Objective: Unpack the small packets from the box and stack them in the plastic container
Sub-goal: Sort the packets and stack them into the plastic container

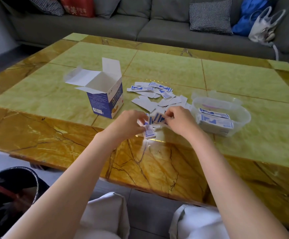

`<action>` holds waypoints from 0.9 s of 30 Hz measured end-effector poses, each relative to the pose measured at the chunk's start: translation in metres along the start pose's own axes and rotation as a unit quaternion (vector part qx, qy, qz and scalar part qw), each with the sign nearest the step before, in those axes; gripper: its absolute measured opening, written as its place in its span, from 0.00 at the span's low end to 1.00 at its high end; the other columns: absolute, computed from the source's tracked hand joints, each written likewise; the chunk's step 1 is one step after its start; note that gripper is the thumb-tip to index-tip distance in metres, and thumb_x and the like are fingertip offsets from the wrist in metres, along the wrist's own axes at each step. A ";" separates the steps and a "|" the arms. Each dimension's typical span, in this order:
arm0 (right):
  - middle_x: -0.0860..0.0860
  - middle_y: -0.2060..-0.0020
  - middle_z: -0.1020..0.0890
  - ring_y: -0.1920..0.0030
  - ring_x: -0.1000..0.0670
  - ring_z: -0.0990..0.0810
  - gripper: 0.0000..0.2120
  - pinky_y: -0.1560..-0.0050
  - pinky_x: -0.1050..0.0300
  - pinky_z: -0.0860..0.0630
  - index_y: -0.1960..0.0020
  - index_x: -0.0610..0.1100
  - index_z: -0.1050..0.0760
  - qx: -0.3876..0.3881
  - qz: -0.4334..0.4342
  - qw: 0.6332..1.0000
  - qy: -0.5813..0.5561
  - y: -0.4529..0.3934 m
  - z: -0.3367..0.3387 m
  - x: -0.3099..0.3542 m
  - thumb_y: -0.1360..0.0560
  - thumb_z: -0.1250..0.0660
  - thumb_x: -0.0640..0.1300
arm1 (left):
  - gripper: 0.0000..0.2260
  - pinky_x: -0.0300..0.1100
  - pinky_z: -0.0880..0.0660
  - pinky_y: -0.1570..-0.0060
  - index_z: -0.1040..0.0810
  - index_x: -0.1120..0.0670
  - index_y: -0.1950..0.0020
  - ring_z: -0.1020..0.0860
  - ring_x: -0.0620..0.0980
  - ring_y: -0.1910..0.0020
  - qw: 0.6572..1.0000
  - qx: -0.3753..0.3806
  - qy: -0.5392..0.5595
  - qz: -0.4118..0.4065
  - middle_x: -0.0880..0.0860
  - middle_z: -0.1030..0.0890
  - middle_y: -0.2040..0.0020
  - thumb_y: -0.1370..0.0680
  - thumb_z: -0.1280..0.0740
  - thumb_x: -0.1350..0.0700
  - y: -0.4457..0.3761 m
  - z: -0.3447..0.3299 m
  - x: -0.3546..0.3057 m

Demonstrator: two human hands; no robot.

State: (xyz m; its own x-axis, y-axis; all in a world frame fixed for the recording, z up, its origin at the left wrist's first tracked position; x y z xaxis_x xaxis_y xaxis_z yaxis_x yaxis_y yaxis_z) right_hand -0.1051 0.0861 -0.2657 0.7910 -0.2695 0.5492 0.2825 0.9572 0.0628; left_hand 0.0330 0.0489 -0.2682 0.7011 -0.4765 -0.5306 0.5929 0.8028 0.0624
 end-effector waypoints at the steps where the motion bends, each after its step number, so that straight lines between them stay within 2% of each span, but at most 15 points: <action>1: 0.48 0.51 0.21 0.58 0.50 0.26 0.06 0.69 0.64 0.33 0.48 0.42 0.25 -0.020 -0.006 1.000 -0.003 0.000 0.004 -0.001 0.22 0.40 0.38 | 0.15 0.32 0.29 0.56 0.25 0.54 0.37 0.23 0.47 0.51 1.000 -0.019 0.004 -0.001 0.52 0.23 0.41 0.25 0.34 0.59 0.000 0.004 0.002; 3: 0.47 0.52 0.22 0.60 0.50 0.25 0.06 0.67 0.61 0.31 0.49 0.41 0.26 -0.046 -0.018 0.999 -0.015 0.000 0.010 -0.003 0.22 0.41 0.37 | 0.20 0.40 0.29 0.46 0.29 0.50 0.33 0.25 0.51 0.41 0.998 -0.042 -0.046 -0.004 0.52 0.27 0.35 0.24 0.35 0.59 -0.003 0.004 0.005; 5: 0.46 0.55 0.24 0.62 0.50 0.27 0.08 0.66 0.61 0.32 0.47 0.36 0.26 -0.029 -0.033 0.998 -0.054 0.001 0.008 -0.004 0.22 0.41 0.37 | 0.23 0.48 0.36 0.35 0.35 0.46 0.29 0.36 0.56 0.31 0.993 0.002 -0.116 -0.006 0.50 0.36 0.28 0.23 0.38 0.58 -0.008 -0.007 0.005; 6: 0.44 0.57 0.24 0.62 0.50 0.27 0.10 0.64 0.59 0.32 0.46 0.33 0.27 -0.007 -0.041 0.996 -0.081 0.001 0.005 -0.004 0.23 0.41 0.38 | 0.22 0.51 0.38 0.33 0.36 0.45 0.29 0.40 0.57 0.29 0.990 0.031 -0.138 -0.003 0.48 0.39 0.26 0.22 0.39 0.56 -0.010 -0.013 0.004; 7: 0.41 0.57 0.24 0.60 0.49 0.27 0.11 0.61 0.58 0.32 0.44 0.32 0.27 0.014 -0.049 0.993 -0.105 0.002 0.001 -0.004 0.23 0.40 0.38 | 0.20 0.53 0.38 0.34 0.34 0.44 0.30 0.41 0.57 0.29 0.988 0.044 -0.147 -0.001 0.47 0.39 0.26 0.22 0.39 0.55 -0.011 -0.016 0.003; 9: 0.39 0.54 0.22 0.56 0.46 0.23 0.12 0.56 0.55 0.30 0.43 0.33 0.28 0.046 -0.064 0.990 -0.118 0.005 -0.005 -0.005 0.23 0.40 0.39 | 0.17 0.49 0.34 0.37 0.29 0.47 0.35 0.34 0.55 0.34 0.991 0.034 -0.128 -0.008 0.49 0.32 0.31 0.23 0.36 0.55 -0.016 -0.014 0.002; 11: 0.41 0.51 0.21 0.50 0.44 0.22 0.10 0.53 0.52 0.26 0.45 0.36 0.28 0.061 -0.074 0.989 -0.110 0.006 -0.010 -0.008 0.22 0.42 0.40 | 0.16 0.41 0.30 0.45 0.27 0.51 0.37 0.27 0.50 0.45 0.995 0.021 -0.092 -0.015 0.52 0.24 0.39 0.25 0.33 0.55 -0.017 -0.011 0.000; 14: 0.47 0.54 0.22 0.51 0.47 0.23 0.06 0.54 0.54 0.27 0.49 0.41 0.28 0.067 -0.081 0.984 -0.146 0.005 -0.011 -0.011 0.22 0.42 0.41 | 0.14 0.39 0.28 0.52 0.25 0.52 0.40 0.26 0.46 0.54 0.997 0.024 -0.066 -0.019 0.52 0.21 0.46 0.25 0.32 0.55 -0.015 -0.009 -0.005; 17: 0.48 0.58 0.23 0.56 0.49 0.25 0.05 0.58 0.56 0.31 0.53 0.41 0.27 0.077 -0.087 0.974 -0.195 0.008 -0.005 -0.010 0.22 0.41 0.41 | 0.12 0.37 0.28 0.55 0.22 0.53 0.43 0.26 0.45 0.55 0.997 0.019 -0.069 -0.020 0.51 0.21 0.49 0.26 0.32 0.56 -0.014 -0.007 -0.005; 20: 0.48 0.60 0.23 0.58 0.51 0.26 0.06 0.57 0.56 0.31 0.58 0.42 0.26 0.133 -0.048 0.975 -0.172 0.015 0.001 -0.002 0.23 0.38 0.42 | 0.09 0.35 0.32 0.60 0.22 0.55 0.48 0.27 0.46 0.56 0.997 0.018 -0.071 -0.014 0.51 0.21 0.52 0.26 0.31 0.55 -0.014 -0.006 0.000; 23: 0.48 0.52 0.21 0.51 0.50 0.24 0.07 0.49 0.55 0.28 0.51 0.41 0.24 0.208 0.011 0.976 -0.067 0.025 -0.012 0.012 0.24 0.36 0.45 | 0.09 0.38 0.31 0.58 0.22 0.57 0.49 0.25 0.49 0.54 0.997 0.015 -0.071 -0.005 0.54 0.20 0.50 0.26 0.32 0.55 -0.015 -0.006 0.001; 25: 0.48 0.52 0.22 0.51 0.49 0.23 0.07 0.51 0.54 0.28 0.50 0.42 0.25 0.172 0.024 0.984 -0.040 0.022 -0.019 0.015 0.25 0.34 0.45 | 0.09 0.40 0.28 0.54 0.22 0.58 0.46 0.24 0.51 0.52 0.998 -0.002 -0.063 -0.003 0.55 0.20 0.48 0.25 0.34 0.58 -0.016 -0.003 -0.002; 27: 0.49 0.55 0.22 0.52 0.49 0.23 0.05 0.52 0.54 0.26 0.53 0.43 0.26 0.125 0.016 0.988 -0.089 0.018 -0.021 0.013 0.25 0.33 0.44 | 0.09 0.42 0.27 0.53 0.22 0.59 0.46 0.23 0.52 0.51 0.999 -0.024 -0.049 -0.001 0.56 0.19 0.49 0.25 0.36 0.61 -0.017 0.001 -0.005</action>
State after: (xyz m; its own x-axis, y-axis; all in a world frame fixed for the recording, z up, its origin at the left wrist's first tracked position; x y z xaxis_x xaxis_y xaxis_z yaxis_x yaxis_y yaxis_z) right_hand -0.0784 0.0973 -0.2744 0.6836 -0.2366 0.6904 0.0978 0.9671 0.2347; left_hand 0.0200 0.0374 -0.2663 0.7370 -0.5080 -0.4459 0.5760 0.8172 0.0210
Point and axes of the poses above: each hand's wrist, its own y-axis away from the middle knuckle, its own z-axis out of the back of the hand, x = y × z, the point moved 7 cm from there along -y, towards the middle knuckle
